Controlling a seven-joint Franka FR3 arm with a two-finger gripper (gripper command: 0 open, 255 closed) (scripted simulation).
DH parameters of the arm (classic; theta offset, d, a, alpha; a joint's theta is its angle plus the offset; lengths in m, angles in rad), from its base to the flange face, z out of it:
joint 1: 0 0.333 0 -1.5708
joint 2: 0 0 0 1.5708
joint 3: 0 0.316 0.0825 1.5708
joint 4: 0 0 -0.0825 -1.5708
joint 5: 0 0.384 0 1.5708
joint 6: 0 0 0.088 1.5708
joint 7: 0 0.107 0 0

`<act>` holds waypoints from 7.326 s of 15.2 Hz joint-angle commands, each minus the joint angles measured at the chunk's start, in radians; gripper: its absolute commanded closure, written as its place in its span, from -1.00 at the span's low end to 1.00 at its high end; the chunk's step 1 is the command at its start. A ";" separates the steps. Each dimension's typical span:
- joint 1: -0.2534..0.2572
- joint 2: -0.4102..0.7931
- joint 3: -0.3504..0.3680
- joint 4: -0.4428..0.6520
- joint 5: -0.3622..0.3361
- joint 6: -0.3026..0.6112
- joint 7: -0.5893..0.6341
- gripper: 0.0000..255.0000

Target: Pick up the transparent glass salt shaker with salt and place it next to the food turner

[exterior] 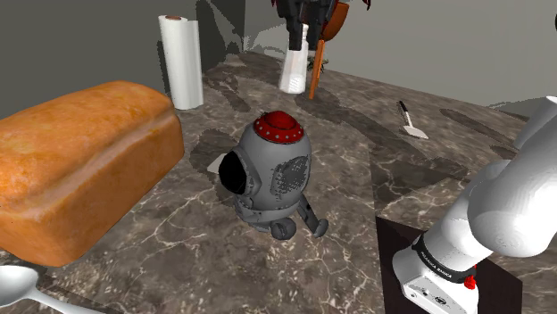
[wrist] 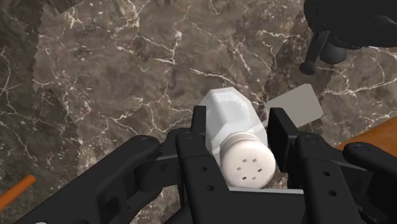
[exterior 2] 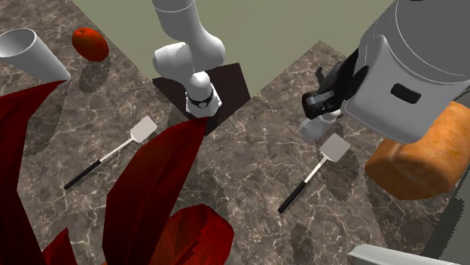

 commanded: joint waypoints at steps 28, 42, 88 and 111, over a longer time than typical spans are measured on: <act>-0.196 -0.355 -0.389 -0.272 -0.163 -0.138 -0.624 1.00; -0.280 -0.314 -0.658 -0.215 -0.353 -0.129 -1.025 1.00; -0.434 -0.078 -1.006 -0.387 -0.404 0.338 -1.466 1.00; -0.429 -0.031 -1.007 -0.265 -0.377 0.257 -1.485 -1.00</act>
